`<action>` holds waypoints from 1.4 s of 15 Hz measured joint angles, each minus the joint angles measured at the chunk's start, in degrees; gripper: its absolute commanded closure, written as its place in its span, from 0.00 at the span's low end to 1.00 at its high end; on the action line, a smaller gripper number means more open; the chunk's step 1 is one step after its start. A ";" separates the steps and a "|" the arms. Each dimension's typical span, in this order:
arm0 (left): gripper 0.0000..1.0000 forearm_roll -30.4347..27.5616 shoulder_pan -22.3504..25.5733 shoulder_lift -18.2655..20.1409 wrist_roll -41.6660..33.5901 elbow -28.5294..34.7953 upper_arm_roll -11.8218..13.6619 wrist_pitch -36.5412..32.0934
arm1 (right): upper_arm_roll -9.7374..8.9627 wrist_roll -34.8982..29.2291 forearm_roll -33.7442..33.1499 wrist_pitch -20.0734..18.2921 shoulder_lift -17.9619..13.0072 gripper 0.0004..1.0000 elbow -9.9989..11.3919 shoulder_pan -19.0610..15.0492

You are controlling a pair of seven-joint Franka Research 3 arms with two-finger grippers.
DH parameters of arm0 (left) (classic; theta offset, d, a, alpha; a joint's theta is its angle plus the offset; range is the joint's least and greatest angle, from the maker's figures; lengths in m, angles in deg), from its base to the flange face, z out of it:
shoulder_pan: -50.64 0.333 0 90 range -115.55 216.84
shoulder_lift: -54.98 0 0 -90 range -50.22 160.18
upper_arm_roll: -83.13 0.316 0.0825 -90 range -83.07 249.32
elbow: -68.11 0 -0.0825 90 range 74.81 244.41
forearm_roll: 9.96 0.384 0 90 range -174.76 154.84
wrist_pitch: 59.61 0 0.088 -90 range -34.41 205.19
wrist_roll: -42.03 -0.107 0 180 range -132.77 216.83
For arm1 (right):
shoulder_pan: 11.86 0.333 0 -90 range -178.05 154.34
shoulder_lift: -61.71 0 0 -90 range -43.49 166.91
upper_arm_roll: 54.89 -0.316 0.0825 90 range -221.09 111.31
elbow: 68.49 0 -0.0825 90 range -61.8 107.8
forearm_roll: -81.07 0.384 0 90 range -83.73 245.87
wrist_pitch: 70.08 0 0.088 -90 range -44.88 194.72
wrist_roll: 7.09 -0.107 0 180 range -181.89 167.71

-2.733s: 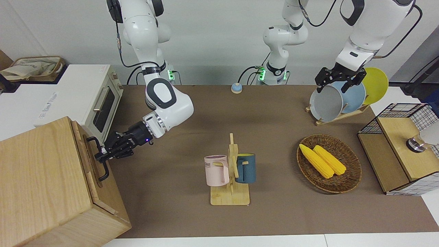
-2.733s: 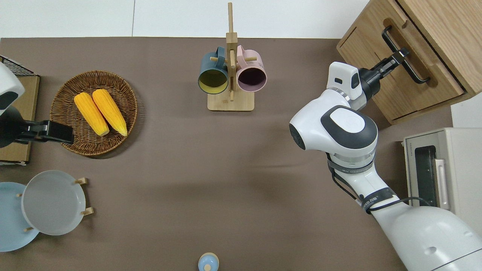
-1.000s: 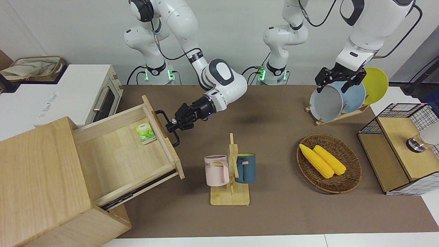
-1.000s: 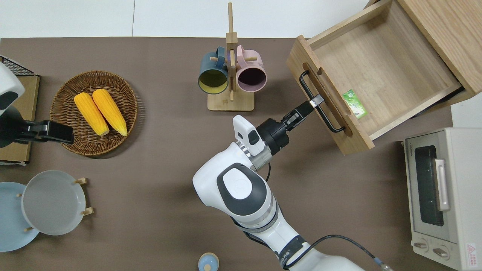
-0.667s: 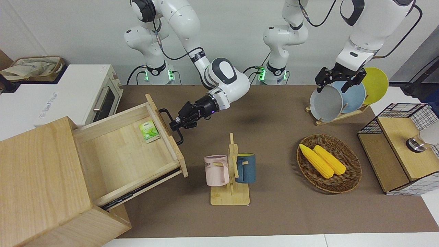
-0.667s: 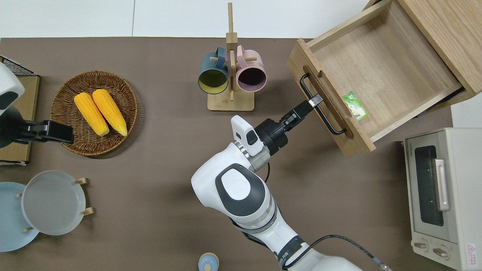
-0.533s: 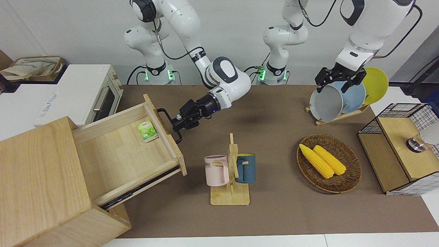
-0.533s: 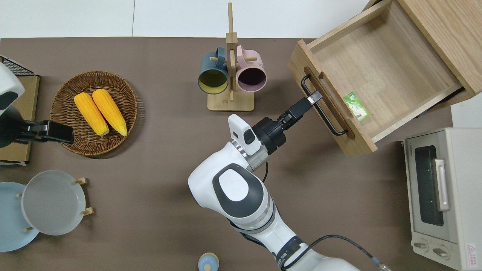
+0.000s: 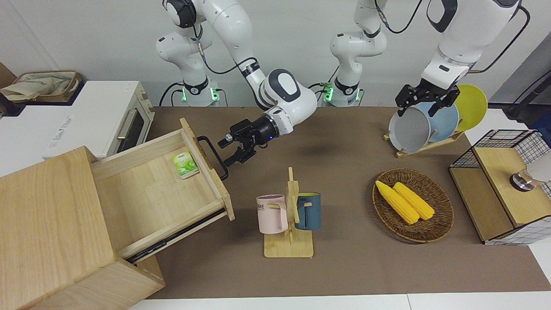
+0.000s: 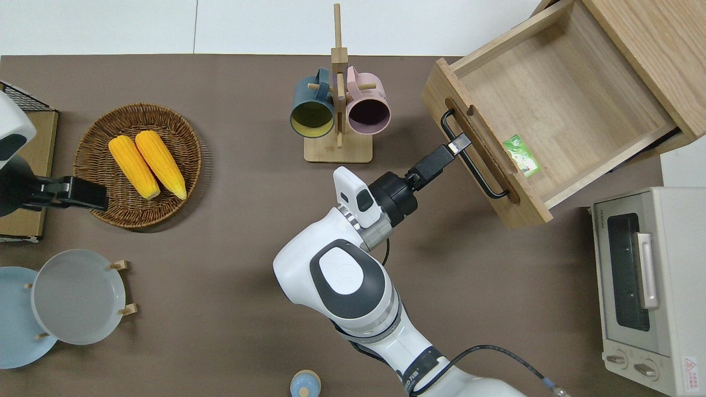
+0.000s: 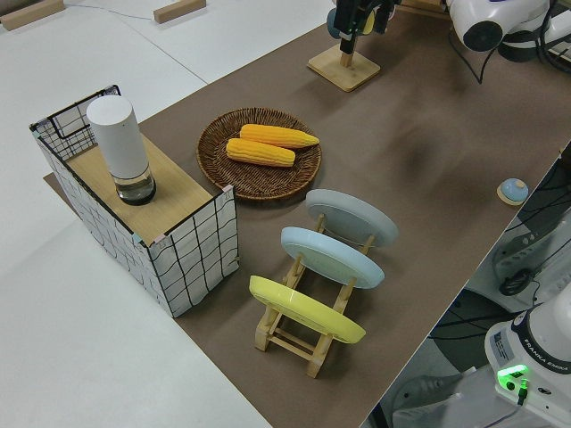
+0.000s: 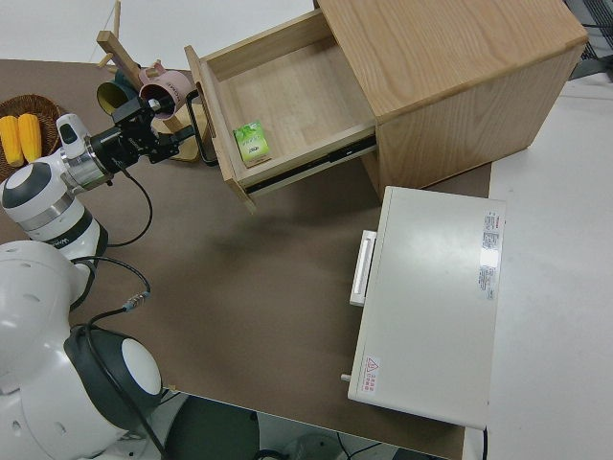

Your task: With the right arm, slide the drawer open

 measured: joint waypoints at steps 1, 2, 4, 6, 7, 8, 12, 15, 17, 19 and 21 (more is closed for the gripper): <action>0.01 0.00 0.00 0.00 0.00 0.00 0.00 0.00 | 0.00 -0.41 0.91 0.00 0.01 0.01 -0.06 0.01; 0.01 0.00 0.00 0.00 0.00 0.00 0.00 0.00 | 0.00 -1.05 2.34 0.00 0.02 0.01 -0.34 0.03; 0.01 0.00 0.00 0.00 0.00 0.00 0.00 0.00 | -0.03 -2.16 7.70 0.00 0.01 0.01 -2.40 0.47; 0.01 0.00 0.00 0.00 0.00 0.00 0.00 0.00 | -0.06 -2.38 13.37 -0.01 -0.15 0.01 -5.61 1.50; 0.01 0.00 0.00 0.00 0.00 0.00 0.00 0.00 | -0.07 -2.40 16.67 -0.02 -0.46 0.01 -7.45 1.96; 0.01 0.00 0.00 0.00 0.00 0.00 0.00 0.00 | -0.06 -2.41 20.77 -0.04 -1.08 0.01 -9.64 2.29; 0.01 0.00 0.00 0.00 0.00 0.00 0.00 0.00 | 0.35 -2.42 30.85 -0.05 -3.92 0.01 -13.57 2.01; 0.01 0.00 0.00 0.00 0.00 0.00 0.00 0.00 | 0.43 -2.41 37.35 -0.05 -6.54 0.01 -14.42 0.13; 0.01 0.00 0.00 0.00 0.00 0.00 0.00 0.00 | 0.37 -1.94 42.06 -0.04 -8.74 0.01 -14.59 -2.14; 0.01 0.00 0.00 0.00 0.00 0.00 0.00 0.00 | 0.32 1.10 46.73 -0.03 -11.56 0.01 -14.69 -4.95; 0.01 0.00 0.00 0.00 0.00 0.00 0.00 0.00 | 0.22 4.92 51.51 -0.03 -14.30 0.01 -14.77 -8.17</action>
